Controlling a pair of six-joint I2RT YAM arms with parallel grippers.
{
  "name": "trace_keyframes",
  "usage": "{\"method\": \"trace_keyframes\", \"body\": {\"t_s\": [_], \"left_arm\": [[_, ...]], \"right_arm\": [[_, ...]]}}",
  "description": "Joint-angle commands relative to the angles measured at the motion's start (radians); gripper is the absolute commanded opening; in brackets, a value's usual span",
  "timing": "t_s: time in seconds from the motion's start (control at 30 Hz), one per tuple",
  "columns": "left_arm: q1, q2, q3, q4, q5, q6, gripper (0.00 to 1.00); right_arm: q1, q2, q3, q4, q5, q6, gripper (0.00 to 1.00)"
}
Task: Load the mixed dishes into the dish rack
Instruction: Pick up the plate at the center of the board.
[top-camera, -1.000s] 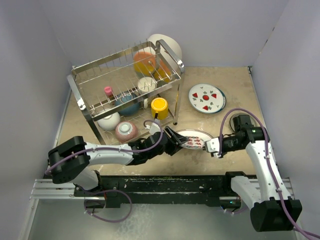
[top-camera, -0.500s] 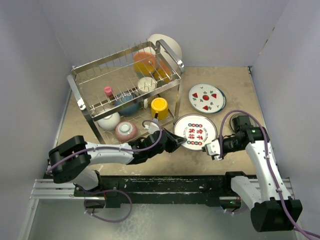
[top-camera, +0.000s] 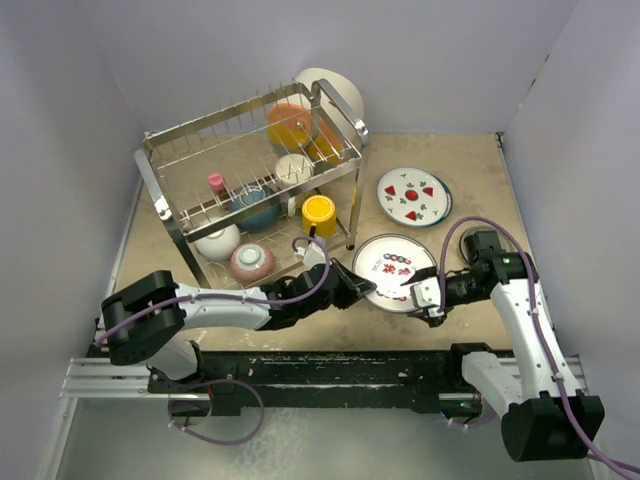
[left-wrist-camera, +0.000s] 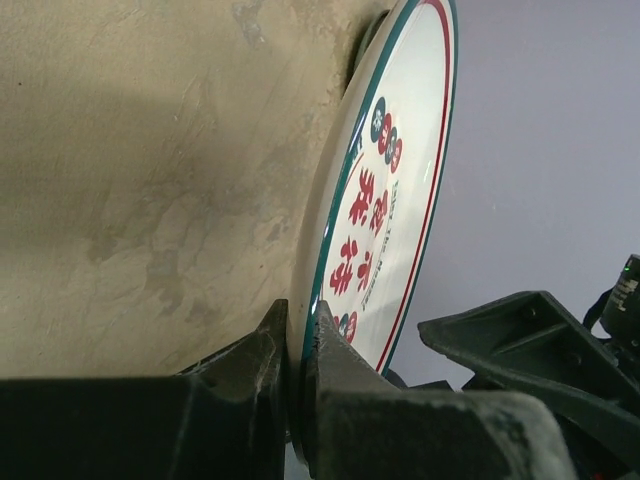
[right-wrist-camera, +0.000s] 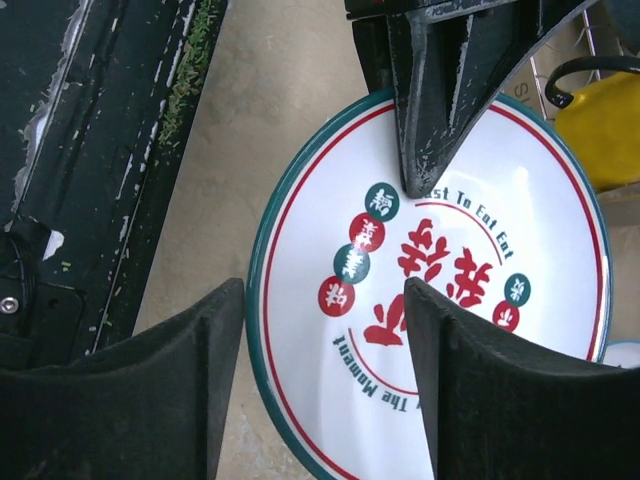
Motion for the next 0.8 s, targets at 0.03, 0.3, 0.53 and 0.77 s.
{"method": "trace_keyframes", "body": {"t_s": [0.03,0.3,0.53,0.77], "left_arm": [[-0.025,-0.047,0.066,-0.008,-0.040,0.127,0.00],[-0.036,-0.097,0.074,-0.103,-0.115,0.338,0.00],[-0.036,-0.137,0.076,-0.174,-0.132,0.472,0.00],[-0.036,-0.183,0.023,-0.070,-0.062,0.629,0.00]], "right_arm": [[-0.002,-0.011,0.054,-0.031,-0.082,0.043,0.70],[-0.002,-0.006,0.168,-0.026,-0.126,0.171,0.74],[-0.002,0.070,0.315,0.177,-0.159,0.631,0.77],[-0.019,0.085,0.282,0.516,-0.093,1.055,0.76]]}}
